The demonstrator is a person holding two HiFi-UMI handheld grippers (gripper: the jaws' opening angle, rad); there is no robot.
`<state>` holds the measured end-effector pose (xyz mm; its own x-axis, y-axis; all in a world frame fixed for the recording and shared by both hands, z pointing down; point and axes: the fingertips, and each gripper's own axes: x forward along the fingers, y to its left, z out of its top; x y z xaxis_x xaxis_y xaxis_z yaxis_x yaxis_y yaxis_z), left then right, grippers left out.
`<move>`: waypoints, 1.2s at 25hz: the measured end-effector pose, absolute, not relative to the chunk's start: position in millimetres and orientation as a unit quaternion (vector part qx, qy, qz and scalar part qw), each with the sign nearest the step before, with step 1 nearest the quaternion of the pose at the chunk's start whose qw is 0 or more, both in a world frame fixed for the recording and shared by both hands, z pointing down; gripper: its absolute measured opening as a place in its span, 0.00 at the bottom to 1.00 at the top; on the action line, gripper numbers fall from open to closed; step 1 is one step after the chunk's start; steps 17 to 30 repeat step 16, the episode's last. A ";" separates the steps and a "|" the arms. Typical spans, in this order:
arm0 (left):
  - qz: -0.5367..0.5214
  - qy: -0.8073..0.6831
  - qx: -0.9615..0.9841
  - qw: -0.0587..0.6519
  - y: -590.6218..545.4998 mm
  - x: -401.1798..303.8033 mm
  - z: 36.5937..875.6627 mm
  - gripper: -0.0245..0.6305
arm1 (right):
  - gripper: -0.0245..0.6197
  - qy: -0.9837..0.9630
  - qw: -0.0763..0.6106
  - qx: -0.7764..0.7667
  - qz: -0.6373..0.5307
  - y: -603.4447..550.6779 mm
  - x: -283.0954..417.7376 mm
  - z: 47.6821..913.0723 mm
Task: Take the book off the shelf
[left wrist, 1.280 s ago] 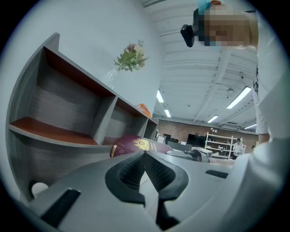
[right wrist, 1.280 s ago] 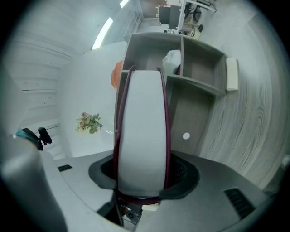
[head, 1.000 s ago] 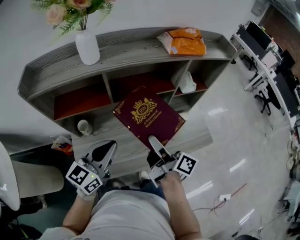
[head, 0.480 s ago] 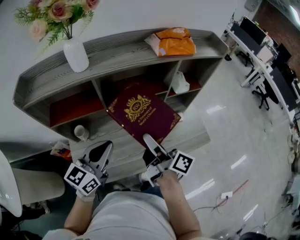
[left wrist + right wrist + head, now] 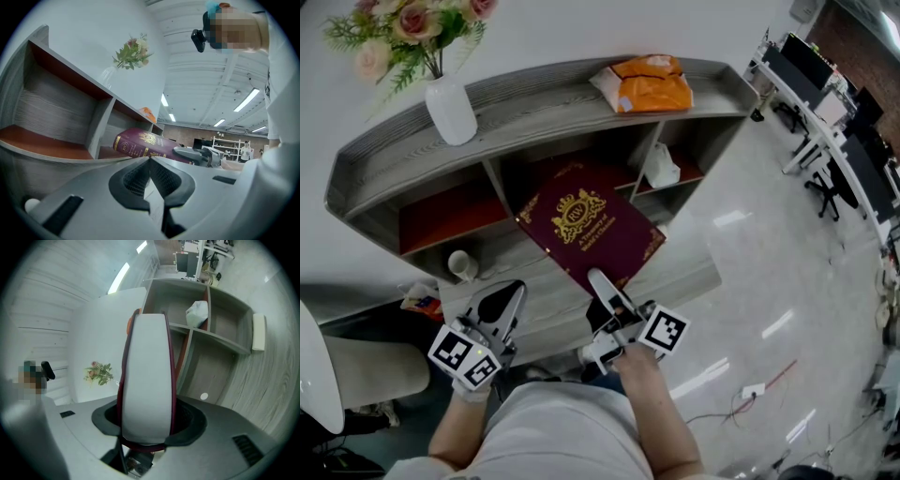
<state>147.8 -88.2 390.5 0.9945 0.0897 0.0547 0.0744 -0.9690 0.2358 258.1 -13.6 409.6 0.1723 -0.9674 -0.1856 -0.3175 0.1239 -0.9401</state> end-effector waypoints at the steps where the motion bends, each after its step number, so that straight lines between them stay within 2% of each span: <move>1: 0.032 0.042 0.992 0.117 -88.9 147.8 390.2 0.06 | 0.37 0.555 0.503 -0.578 -0.324 -13.9 258.3 410.4; 30: 0.036 0.039 0.993 0.107 -96.5 138.5 387.9 0.06 | 0.37 0.540 0.516 -0.580 -0.324 -19.9 260.0 415.4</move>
